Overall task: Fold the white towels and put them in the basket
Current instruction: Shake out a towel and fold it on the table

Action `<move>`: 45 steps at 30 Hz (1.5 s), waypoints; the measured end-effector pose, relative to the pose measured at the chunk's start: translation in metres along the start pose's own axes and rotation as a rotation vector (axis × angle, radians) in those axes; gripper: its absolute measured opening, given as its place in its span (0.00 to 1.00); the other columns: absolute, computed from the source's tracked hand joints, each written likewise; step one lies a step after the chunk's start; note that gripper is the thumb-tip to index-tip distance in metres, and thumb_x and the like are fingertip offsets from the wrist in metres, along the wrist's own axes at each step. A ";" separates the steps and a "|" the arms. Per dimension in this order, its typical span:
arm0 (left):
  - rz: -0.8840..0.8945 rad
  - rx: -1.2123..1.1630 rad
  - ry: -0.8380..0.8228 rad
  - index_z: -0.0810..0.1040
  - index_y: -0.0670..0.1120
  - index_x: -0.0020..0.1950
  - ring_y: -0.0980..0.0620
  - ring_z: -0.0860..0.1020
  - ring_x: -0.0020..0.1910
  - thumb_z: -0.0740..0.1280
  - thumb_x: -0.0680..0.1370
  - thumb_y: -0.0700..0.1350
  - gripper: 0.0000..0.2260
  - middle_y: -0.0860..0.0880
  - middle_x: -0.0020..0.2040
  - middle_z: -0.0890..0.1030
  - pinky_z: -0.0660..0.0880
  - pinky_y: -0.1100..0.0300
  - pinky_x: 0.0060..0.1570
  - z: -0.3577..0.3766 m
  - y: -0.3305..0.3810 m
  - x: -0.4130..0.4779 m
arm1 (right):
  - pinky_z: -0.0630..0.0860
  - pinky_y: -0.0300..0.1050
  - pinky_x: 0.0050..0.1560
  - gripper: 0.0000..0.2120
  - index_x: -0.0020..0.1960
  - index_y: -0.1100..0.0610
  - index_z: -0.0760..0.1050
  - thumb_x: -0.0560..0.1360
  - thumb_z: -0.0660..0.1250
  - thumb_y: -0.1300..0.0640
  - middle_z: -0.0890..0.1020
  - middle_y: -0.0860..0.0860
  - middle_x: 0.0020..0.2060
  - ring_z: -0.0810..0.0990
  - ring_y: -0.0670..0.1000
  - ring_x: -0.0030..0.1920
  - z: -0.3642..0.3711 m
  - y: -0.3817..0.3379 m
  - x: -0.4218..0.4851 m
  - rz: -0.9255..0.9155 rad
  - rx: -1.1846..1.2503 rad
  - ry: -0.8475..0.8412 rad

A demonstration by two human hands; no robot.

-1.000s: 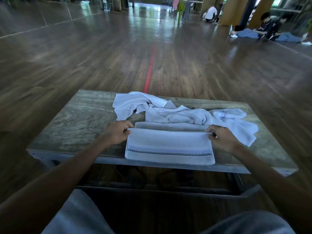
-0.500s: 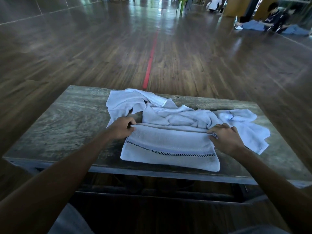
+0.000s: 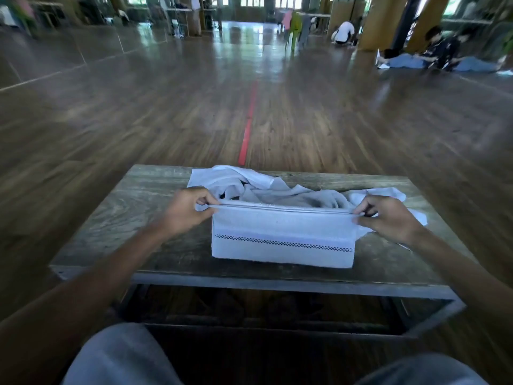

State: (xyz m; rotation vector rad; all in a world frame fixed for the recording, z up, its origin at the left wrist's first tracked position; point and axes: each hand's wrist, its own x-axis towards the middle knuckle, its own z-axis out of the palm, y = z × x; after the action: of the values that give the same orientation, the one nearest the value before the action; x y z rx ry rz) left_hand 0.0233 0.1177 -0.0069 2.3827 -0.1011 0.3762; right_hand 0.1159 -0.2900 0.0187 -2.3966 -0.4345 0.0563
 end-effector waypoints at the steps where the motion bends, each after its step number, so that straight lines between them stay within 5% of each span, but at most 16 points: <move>1: 0.013 -0.015 0.020 0.79 0.58 0.39 0.63 0.79 0.43 0.73 0.71 0.35 0.16 0.67 0.42 0.81 0.73 0.73 0.49 -0.007 0.008 -0.004 | 0.70 0.28 0.35 0.08 0.41 0.57 0.76 0.71 0.70 0.69 0.81 0.60 0.40 0.78 0.53 0.38 -0.007 -0.005 -0.005 -0.017 0.028 0.012; 5: 0.008 -0.107 0.046 0.78 0.53 0.42 0.64 0.78 0.41 0.72 0.72 0.33 0.14 0.57 0.41 0.82 0.72 0.73 0.49 -0.032 0.038 -0.012 | 0.68 0.25 0.38 0.14 0.52 0.56 0.74 0.71 0.70 0.69 0.76 0.53 0.41 0.72 0.52 0.39 -0.034 -0.029 -0.020 -0.106 0.002 0.047; 8: 0.008 -0.060 0.025 0.77 0.53 0.51 0.64 0.77 0.38 0.71 0.72 0.32 0.17 0.53 0.42 0.78 0.73 0.70 0.47 -0.051 0.062 -0.011 | 0.69 0.27 0.37 0.09 0.46 0.55 0.78 0.72 0.69 0.68 0.79 0.47 0.38 0.75 0.47 0.36 -0.061 -0.051 -0.029 -0.155 -0.085 -0.042; 12: 0.072 0.327 -0.082 0.82 0.44 0.54 0.55 0.79 0.42 0.71 0.73 0.36 0.11 0.46 0.46 0.79 0.70 0.70 0.45 -0.072 0.088 -0.006 | 0.69 0.29 0.33 0.06 0.43 0.54 0.80 0.72 0.70 0.65 0.80 0.41 0.27 0.74 0.39 0.29 -0.085 -0.070 -0.033 -0.163 -0.210 -0.207; 15: 0.105 0.506 -0.121 0.83 0.44 0.51 0.47 0.80 0.49 0.71 0.73 0.39 0.08 0.46 0.49 0.81 0.65 0.66 0.45 -0.080 0.102 -0.006 | 0.69 0.27 0.34 0.08 0.41 0.52 0.80 0.71 0.70 0.65 0.79 0.42 0.29 0.75 0.38 0.31 -0.088 -0.076 -0.030 -0.213 -0.232 -0.034; 17: 0.033 0.467 -0.116 0.82 0.44 0.51 0.52 0.79 0.46 0.70 0.74 0.40 0.07 0.48 0.46 0.82 0.65 0.72 0.40 -0.086 0.110 -0.007 | 0.70 0.29 0.36 0.07 0.41 0.51 0.81 0.70 0.71 0.63 0.81 0.44 0.31 0.77 0.38 0.32 -0.093 -0.075 -0.028 -0.190 -0.231 -0.038; 20: -0.060 0.312 -0.395 0.80 0.45 0.49 0.67 0.76 0.35 0.70 0.75 0.39 0.04 0.55 0.40 0.79 0.67 0.77 0.35 -0.092 0.113 -0.013 | 0.74 0.37 0.43 0.06 0.42 0.50 0.82 0.71 0.72 0.62 0.85 0.49 0.38 0.81 0.46 0.39 -0.099 -0.071 -0.031 -0.083 -0.151 -0.273; 22: -0.085 0.273 -0.502 0.79 0.50 0.46 0.69 0.75 0.31 0.70 0.75 0.40 0.04 0.61 0.36 0.79 0.67 0.76 0.33 -0.091 0.111 -0.018 | 0.73 0.32 0.40 0.08 0.43 0.51 0.81 0.71 0.72 0.64 0.84 0.51 0.38 0.79 0.46 0.37 -0.097 -0.066 -0.034 -0.106 -0.055 -0.194; 24: -0.059 0.276 -0.398 0.78 0.52 0.45 0.65 0.76 0.36 0.70 0.75 0.41 0.06 0.61 0.37 0.79 0.67 0.75 0.35 -0.085 0.101 -0.018 | 0.71 0.30 0.38 0.08 0.43 0.52 0.81 0.72 0.71 0.65 0.83 0.52 0.38 0.77 0.43 0.34 -0.092 -0.062 -0.036 -0.129 -0.020 -0.100; 27: -0.076 0.303 -0.338 0.78 0.53 0.46 0.54 0.79 0.45 0.71 0.74 0.42 0.06 0.56 0.44 0.81 0.71 0.67 0.44 -0.076 0.093 -0.017 | 0.74 0.37 0.46 0.06 0.45 0.54 0.81 0.71 0.72 0.63 0.84 0.57 0.39 0.80 0.43 0.35 -0.082 -0.053 -0.036 -0.048 -0.032 -0.254; 29: -0.109 0.337 -0.292 0.80 0.52 0.48 0.54 0.78 0.48 0.70 0.75 0.44 0.05 0.56 0.46 0.81 0.69 0.70 0.41 -0.069 0.088 -0.016 | 0.73 0.41 0.47 0.05 0.46 0.54 0.81 0.71 0.72 0.62 0.84 0.56 0.41 0.80 0.44 0.38 -0.074 -0.047 -0.032 -0.019 -0.036 -0.238; 32: -0.119 0.421 -0.099 0.80 0.54 0.51 0.57 0.76 0.49 0.68 0.76 0.45 0.06 0.57 0.47 0.80 0.64 0.73 0.35 -0.057 0.083 -0.015 | 0.74 0.35 0.42 0.05 0.43 0.54 0.80 0.71 0.72 0.63 0.83 0.54 0.40 0.80 0.49 0.39 -0.058 -0.045 -0.023 -0.031 -0.022 -0.102; 34: -0.099 0.437 0.024 0.79 0.56 0.48 0.55 0.78 0.49 0.68 0.75 0.45 0.06 0.55 0.46 0.81 0.71 0.63 0.42 -0.050 0.077 -0.014 | 0.72 0.26 0.34 0.07 0.42 0.54 0.80 0.72 0.70 0.66 0.81 0.51 0.38 0.78 0.41 0.35 -0.049 -0.046 -0.015 -0.069 -0.042 0.037; 37: -0.010 0.431 0.173 0.82 0.52 0.48 0.50 0.81 0.46 0.67 0.73 0.45 0.06 0.52 0.47 0.83 0.74 0.53 0.50 -0.042 0.055 -0.015 | 0.72 0.30 0.38 0.09 0.45 0.56 0.81 0.72 0.66 0.67 0.82 0.49 0.39 0.79 0.42 0.38 -0.033 -0.042 -0.012 -0.143 -0.042 0.223; 41: 0.005 0.466 0.127 0.83 0.49 0.48 0.48 0.83 0.42 0.65 0.69 0.49 0.12 0.50 0.44 0.84 0.77 0.49 0.49 -0.011 0.016 -0.040 | 0.72 0.40 0.46 0.06 0.45 0.60 0.80 0.71 0.70 0.69 0.82 0.51 0.42 0.80 0.51 0.44 0.013 -0.002 -0.025 -0.311 -0.146 0.194; 45: -0.038 0.532 0.022 0.83 0.48 0.45 0.49 0.83 0.36 0.73 0.70 0.44 0.05 0.50 0.40 0.85 0.75 0.52 0.47 0.037 -0.010 -0.083 | 0.77 0.52 0.42 0.10 0.42 0.56 0.77 0.66 0.74 0.68 0.82 0.52 0.38 0.83 0.56 0.39 0.070 0.048 -0.044 -0.353 -0.304 0.113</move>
State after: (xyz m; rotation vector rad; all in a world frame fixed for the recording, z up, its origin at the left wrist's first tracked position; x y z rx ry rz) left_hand -0.0452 0.0985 -0.0640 2.8976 0.0644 0.4544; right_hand 0.0779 -0.2934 -0.0690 -2.5610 -0.8561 -0.3229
